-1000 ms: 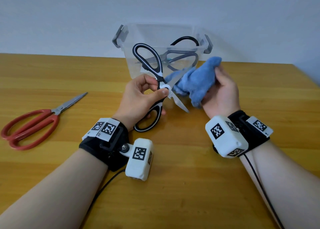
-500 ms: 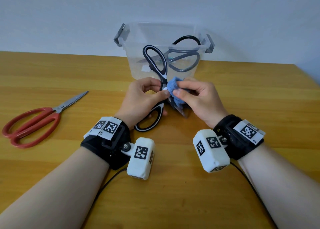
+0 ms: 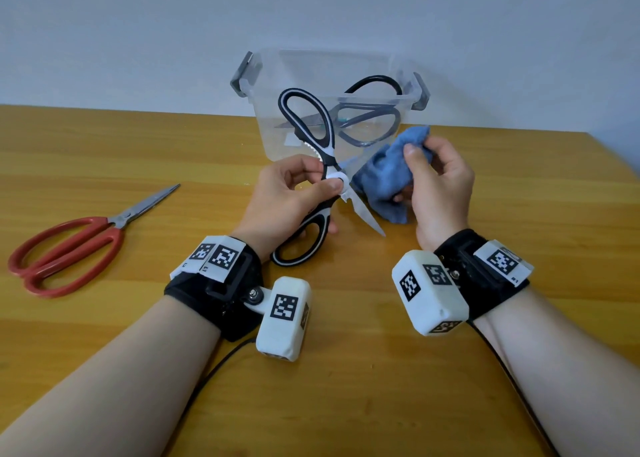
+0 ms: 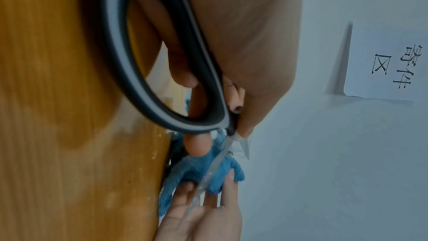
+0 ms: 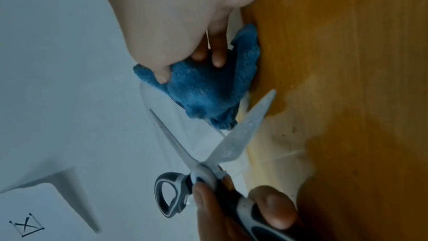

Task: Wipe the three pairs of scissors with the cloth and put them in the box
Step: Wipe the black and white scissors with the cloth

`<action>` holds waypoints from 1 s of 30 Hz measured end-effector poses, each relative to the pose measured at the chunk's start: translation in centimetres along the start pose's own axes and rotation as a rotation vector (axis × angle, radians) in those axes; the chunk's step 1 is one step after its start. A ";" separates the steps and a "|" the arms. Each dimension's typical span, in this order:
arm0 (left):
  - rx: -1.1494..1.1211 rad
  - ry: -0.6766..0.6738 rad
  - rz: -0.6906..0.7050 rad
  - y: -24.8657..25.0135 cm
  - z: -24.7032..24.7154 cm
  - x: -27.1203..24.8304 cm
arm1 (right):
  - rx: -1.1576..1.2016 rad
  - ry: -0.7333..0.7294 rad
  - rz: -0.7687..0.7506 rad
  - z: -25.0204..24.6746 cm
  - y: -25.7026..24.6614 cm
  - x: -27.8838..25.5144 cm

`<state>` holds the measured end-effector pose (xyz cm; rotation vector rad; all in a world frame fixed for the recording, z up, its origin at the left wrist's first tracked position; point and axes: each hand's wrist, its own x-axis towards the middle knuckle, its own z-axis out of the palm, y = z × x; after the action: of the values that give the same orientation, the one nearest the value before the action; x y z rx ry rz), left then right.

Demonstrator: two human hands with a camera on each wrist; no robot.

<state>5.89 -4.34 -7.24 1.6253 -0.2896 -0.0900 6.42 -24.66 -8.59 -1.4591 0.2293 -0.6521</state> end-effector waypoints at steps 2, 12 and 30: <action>-0.033 0.020 -0.007 0.1 0.0 0.0 | 0.019 -0.081 0.000 0.2 -0.4 -0.4; -0.078 0.076 0.011 0.3 0.0 -0.2 | 0.016 -0.427 -0.086 0.1 -0.4 -1.5; -0.129 0.111 0.043 0.6 -0.1 -0.3 | -0.055 -0.053 -0.191 0.1 -0.9 -1.0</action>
<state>5.52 -4.25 -6.67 1.4897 -0.2290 0.0141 5.47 -24.02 -7.94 -1.5620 0.0668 -0.7648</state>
